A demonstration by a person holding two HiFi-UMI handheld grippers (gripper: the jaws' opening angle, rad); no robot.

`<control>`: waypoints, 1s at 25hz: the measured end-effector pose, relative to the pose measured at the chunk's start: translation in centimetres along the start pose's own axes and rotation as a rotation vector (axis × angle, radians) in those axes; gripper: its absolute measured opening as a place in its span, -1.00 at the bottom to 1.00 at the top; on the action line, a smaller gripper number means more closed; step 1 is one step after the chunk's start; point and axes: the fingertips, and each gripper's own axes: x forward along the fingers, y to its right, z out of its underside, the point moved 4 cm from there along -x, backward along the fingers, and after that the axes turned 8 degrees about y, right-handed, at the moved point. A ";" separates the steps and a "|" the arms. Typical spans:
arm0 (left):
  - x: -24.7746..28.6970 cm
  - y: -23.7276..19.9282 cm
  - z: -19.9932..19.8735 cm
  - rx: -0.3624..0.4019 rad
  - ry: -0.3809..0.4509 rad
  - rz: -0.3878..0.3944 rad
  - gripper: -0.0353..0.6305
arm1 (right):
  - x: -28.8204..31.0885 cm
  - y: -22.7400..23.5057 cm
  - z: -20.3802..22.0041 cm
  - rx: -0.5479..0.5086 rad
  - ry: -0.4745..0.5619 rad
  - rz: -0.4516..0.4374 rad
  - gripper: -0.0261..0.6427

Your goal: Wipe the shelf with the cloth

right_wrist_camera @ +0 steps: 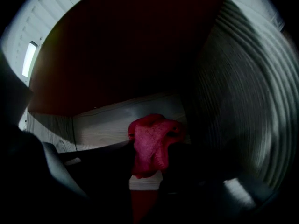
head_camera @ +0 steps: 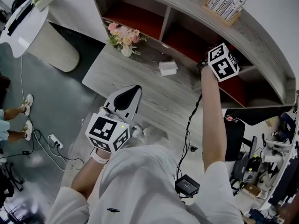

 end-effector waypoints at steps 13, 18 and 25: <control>0.0 0.1 -0.1 -0.009 0.009 0.012 -0.88 | -0.5 2.7 2.6 -0.054 -0.240 0.205 -0.55; 0.1 -0.2 0.2 -0.015 0.004 0.007 -0.88 | -0.1 2.8 4.4 -0.097 -0.343 0.221 -0.55; 0.6 -0.2 0.2 -0.017 0.004 0.011 -0.88 | 0.1 0.5 5.1 -0.205 -0.391 0.109 -0.55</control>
